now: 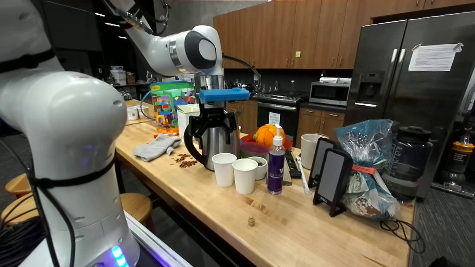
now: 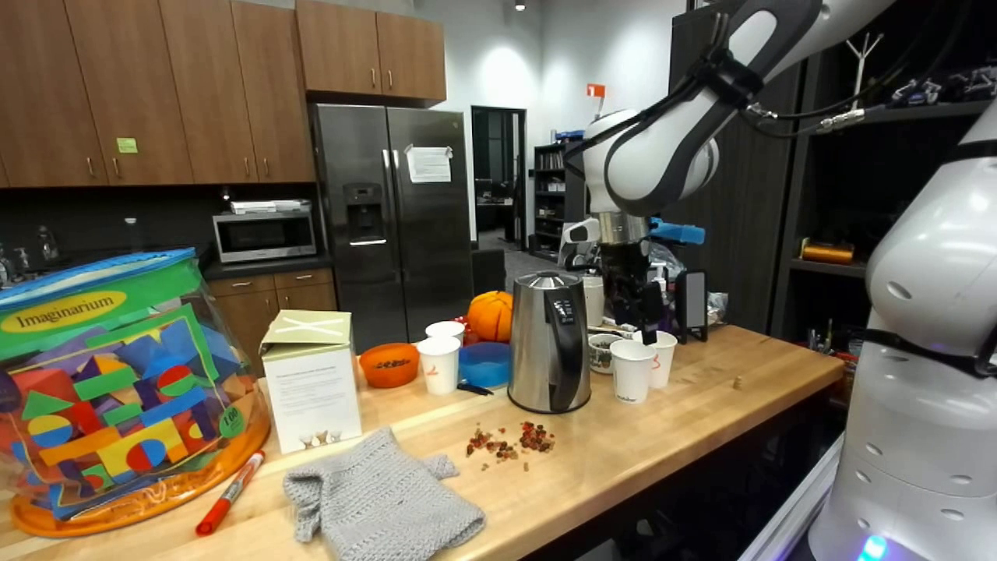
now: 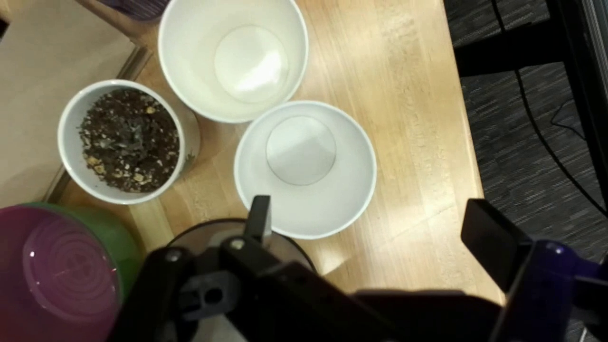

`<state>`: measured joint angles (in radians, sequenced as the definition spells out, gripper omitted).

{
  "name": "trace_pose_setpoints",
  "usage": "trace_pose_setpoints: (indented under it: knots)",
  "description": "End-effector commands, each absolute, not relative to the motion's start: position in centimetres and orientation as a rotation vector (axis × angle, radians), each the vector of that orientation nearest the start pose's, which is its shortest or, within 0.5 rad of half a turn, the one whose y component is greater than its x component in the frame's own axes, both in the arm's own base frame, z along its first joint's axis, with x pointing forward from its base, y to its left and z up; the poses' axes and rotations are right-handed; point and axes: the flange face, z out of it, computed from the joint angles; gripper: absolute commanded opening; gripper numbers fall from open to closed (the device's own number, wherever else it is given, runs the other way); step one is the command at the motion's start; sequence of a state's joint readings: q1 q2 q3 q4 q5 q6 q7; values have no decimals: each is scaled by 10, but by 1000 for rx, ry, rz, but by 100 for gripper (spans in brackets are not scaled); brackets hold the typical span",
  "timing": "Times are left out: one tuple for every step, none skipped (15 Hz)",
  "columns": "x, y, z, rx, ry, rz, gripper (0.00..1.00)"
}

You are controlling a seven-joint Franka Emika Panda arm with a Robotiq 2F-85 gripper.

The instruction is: Move the orange bowl backwards then move the kettle to the left.

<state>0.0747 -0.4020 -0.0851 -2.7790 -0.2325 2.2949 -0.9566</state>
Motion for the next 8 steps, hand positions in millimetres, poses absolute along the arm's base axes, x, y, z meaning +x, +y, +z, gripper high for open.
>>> trace_pose_setpoints:
  knots:
    - [364,-19,323,-2814,-1647,142,100]
    - [367,-22,327,-2833,-1626,95,100]
    - [369,-24,331,-2844,-1613,45,100]
    - [371,-26,335,-2856,-1604,6,100]
    - [374,-27,337,-2864,-1601,-27,100]
    - [376,-28,339,-2869,-1601,-61,100]
    - [378,-28,340,-2875,-1600,-91,100]
    - [380,-28,340,-2877,-1605,-116,100]
